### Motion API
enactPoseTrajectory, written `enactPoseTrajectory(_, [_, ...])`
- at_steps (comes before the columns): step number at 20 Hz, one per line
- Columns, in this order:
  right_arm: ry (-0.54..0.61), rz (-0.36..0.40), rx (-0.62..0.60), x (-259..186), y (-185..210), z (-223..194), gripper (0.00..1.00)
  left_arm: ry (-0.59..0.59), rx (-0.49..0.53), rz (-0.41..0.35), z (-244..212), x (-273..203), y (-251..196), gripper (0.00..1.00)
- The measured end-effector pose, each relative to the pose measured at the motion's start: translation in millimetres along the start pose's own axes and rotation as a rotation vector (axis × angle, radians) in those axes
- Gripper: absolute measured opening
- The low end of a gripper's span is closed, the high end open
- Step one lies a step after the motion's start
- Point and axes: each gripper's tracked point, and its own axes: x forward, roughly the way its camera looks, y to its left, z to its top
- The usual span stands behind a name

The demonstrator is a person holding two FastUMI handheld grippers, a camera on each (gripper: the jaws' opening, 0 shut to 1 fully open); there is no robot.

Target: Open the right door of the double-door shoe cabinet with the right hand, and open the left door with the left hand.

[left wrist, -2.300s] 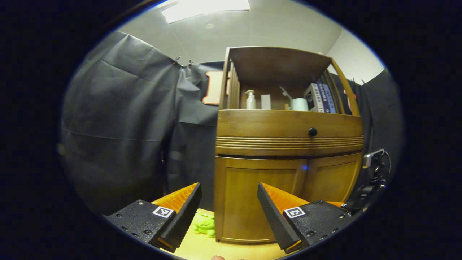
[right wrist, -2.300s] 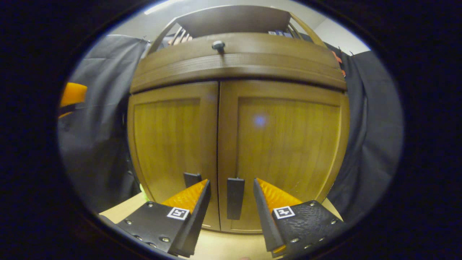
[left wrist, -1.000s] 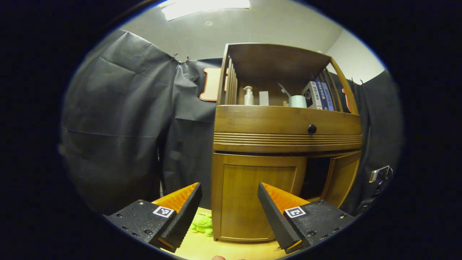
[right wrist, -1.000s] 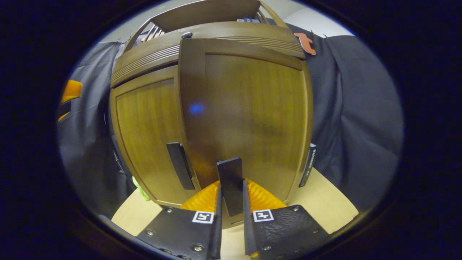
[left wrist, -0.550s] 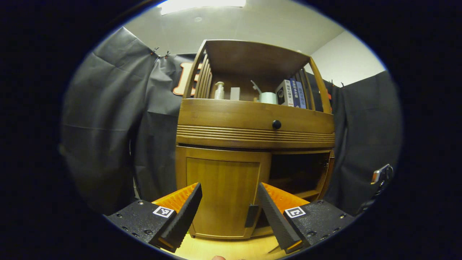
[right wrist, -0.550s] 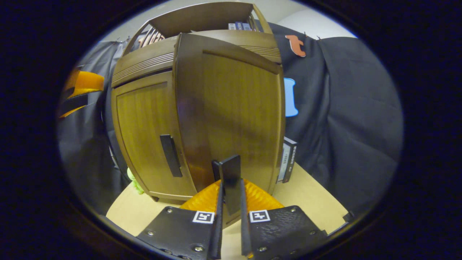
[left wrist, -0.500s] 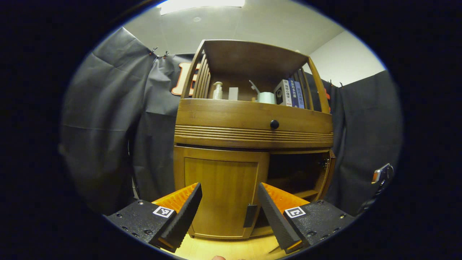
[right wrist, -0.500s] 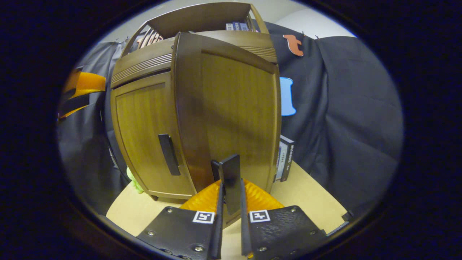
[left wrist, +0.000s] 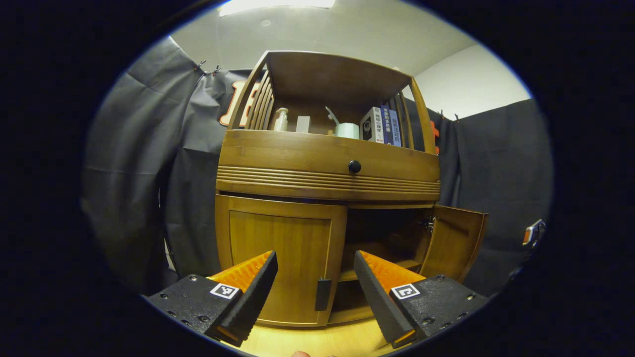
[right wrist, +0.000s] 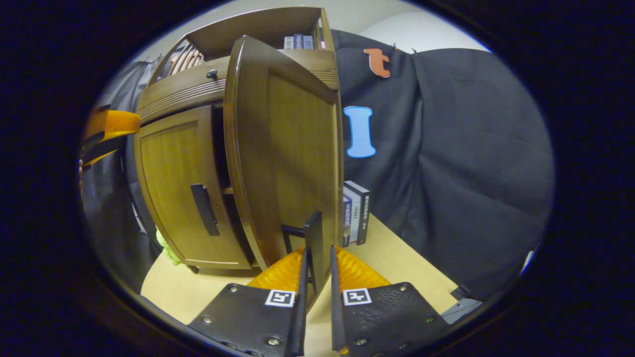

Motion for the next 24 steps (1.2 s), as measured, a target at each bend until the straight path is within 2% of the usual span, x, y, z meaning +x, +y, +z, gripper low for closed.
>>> enactPoseTrajectory(1, [-0.010, -0.005, 0.004, 0, -1, 3, 0.21, 0.002, -0.004, -0.006, -1, 1, -3, 0.95])
enactPoseTrajectory(6, [-0.026, -0.053, 0.006, -2, -15, 4, 0.21, 0.010, -0.031, -0.048, -5, 6, -19, 0.95])
enactPoseTrajectory(9, [-0.032, -0.145, 0.015, -2, -36, 7, 0.19, 0.008, -0.044, -0.065, -6, 9, -27, 0.95])
enactPoseTrajectory(14, [-0.040, -0.244, 0.045, -12, -62, 8, 0.24, 0.025, -0.061, -0.109, -12, 15, -45, 0.95])
enactPoseTrajectory(21, [-0.092, -0.254, 0.031, -15, -67, 27, 0.26, 0.051, -0.053, -0.161, -22, 24, -64, 0.95])
enactPoseTrajectory(22, [-0.106, -0.248, 0.030, -16, -63, 32, 0.26, 0.054, -0.051, -0.162, -23, 25, -64, 0.92])
enactPoseTrajectory(24, [-0.132, -0.233, 0.020, -18, -59, 43, 0.26, 0.055, -0.047, -0.160, -24, 28, -63, 0.92])
